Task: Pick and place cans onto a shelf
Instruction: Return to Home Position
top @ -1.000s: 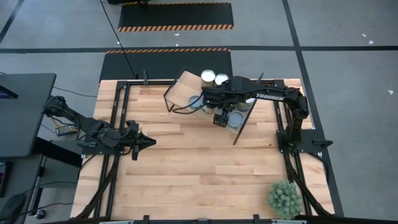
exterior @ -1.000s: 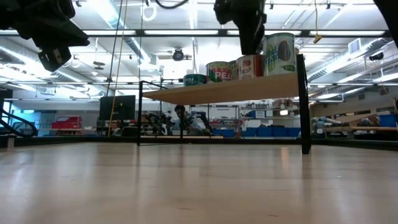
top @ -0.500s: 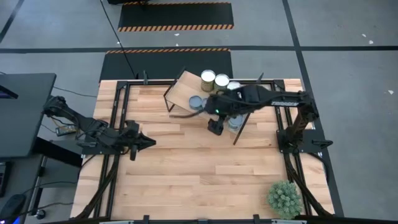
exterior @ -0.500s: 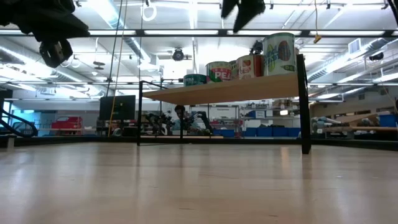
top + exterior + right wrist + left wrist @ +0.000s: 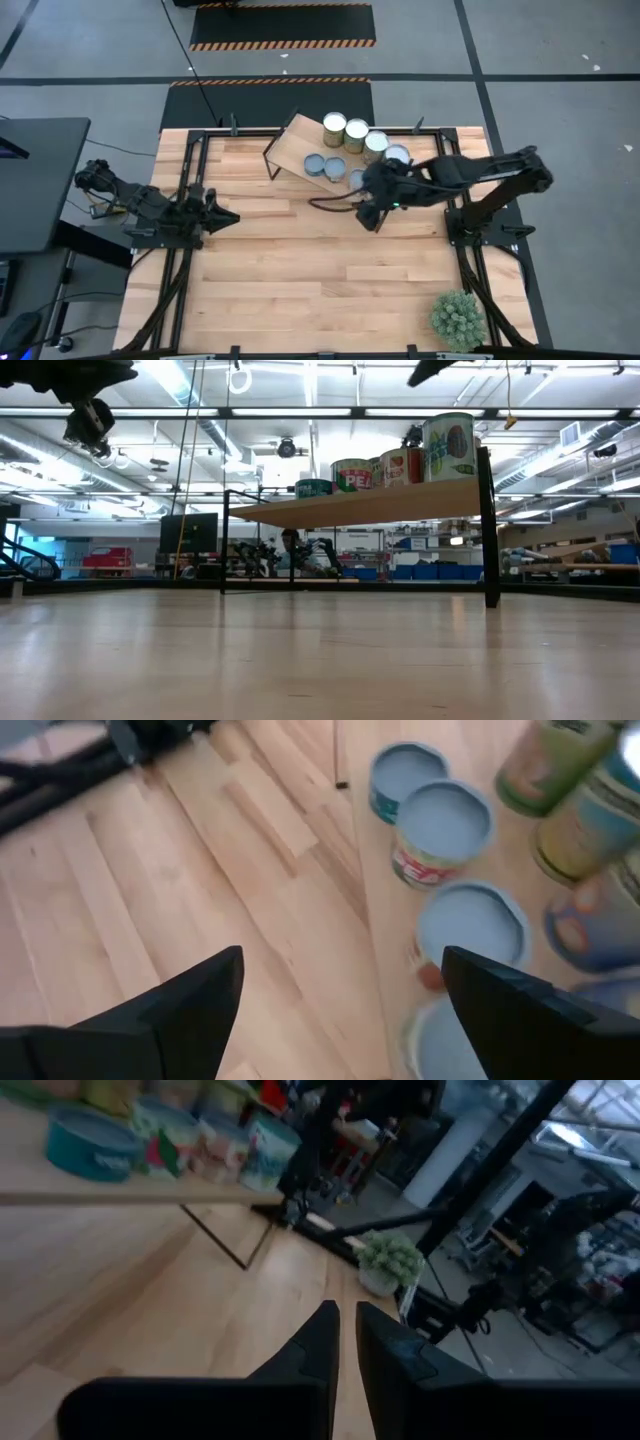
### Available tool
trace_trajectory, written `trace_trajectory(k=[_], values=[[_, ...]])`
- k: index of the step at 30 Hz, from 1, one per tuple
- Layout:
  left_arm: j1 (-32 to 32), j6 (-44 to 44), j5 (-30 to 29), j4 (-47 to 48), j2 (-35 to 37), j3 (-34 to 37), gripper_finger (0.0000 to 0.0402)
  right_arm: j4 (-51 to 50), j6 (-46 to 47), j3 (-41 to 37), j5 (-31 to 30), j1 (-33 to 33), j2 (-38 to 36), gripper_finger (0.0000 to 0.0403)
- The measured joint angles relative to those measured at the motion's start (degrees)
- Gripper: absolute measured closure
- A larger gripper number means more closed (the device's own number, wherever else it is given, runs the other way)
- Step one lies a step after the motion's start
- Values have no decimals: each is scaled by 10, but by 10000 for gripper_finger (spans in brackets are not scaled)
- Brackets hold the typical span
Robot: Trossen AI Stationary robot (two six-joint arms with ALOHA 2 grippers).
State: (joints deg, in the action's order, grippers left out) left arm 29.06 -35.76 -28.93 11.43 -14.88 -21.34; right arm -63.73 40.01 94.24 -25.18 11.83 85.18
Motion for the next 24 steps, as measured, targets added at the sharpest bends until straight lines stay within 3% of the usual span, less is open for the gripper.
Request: trace_trajectory(k=[7,15,20,24], values=[[0,20,-77,8,65,1,359,59,83,-123,-29,32,-100,57],[0,-11,-142,57,144,2,359,232,84,-288,-56,46,-225,57],[0,-44,-231,39,145,2,359,300,74,-372,-76,45,-306,57],[0,-63,-238,29,145,2,359,339,64,-425,-84,45,-366,57]])
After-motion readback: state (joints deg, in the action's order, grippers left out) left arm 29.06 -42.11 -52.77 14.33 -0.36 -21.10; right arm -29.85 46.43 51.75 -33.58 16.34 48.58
